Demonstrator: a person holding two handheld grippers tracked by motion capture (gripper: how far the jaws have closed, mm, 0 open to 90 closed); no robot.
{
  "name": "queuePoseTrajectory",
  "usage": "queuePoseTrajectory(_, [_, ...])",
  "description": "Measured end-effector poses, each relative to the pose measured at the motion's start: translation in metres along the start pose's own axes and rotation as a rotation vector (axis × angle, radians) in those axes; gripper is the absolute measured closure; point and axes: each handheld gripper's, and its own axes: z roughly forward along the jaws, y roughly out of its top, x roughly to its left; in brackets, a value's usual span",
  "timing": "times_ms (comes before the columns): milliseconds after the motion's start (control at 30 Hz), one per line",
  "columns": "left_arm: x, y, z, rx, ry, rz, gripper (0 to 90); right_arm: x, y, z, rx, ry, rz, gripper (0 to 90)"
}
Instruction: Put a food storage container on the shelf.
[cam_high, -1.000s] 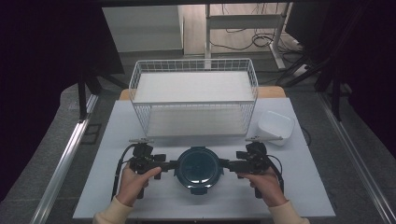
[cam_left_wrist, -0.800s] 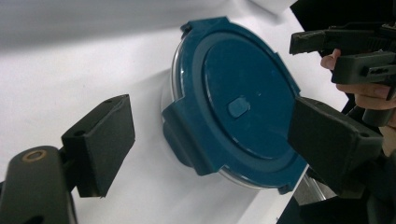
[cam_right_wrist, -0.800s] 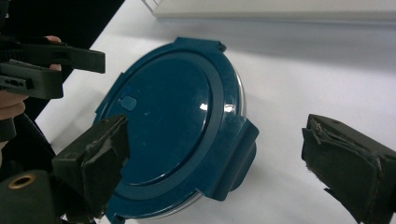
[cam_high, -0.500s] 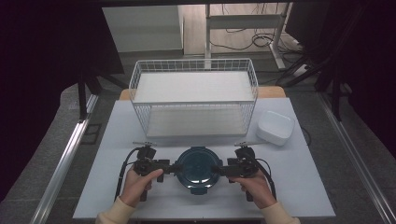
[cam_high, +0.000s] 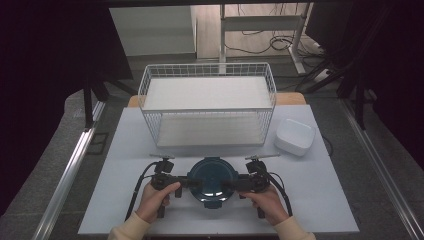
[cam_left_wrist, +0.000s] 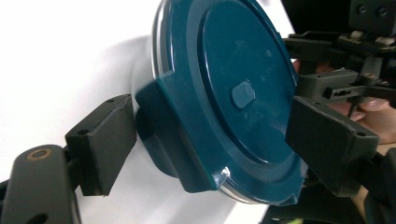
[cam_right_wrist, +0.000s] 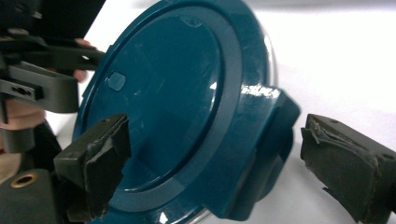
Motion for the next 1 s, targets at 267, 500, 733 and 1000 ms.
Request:
queuePoseTrajectory(267, [-0.002, -0.001, 0.000, 0.005, 0.043, 0.001, 27.4, -0.001, -0.001, 0.001, 0.009, 0.026, 0.055, 16.8])
queuePoseTrajectory(500, [-0.003, -0.001, 0.000, -0.012, 0.045, -0.029, 30.2, -0.011, -0.002, -0.002, -0.006, 0.079, 0.155, 26.6])
queuePoseTrajectory(733, [-0.006, -0.005, -0.006, -0.055, 0.025, -0.057, 37.7, -0.012, -0.005, -0.010, -0.025, 0.111, 0.188, 33.6])
queuePoseTrajectory(1000, [-0.013, -0.006, -0.011, -0.078, 0.028, -0.033, 42.1, -0.008, -0.007, -0.017, -0.050, 0.111, 0.182, 36.6])
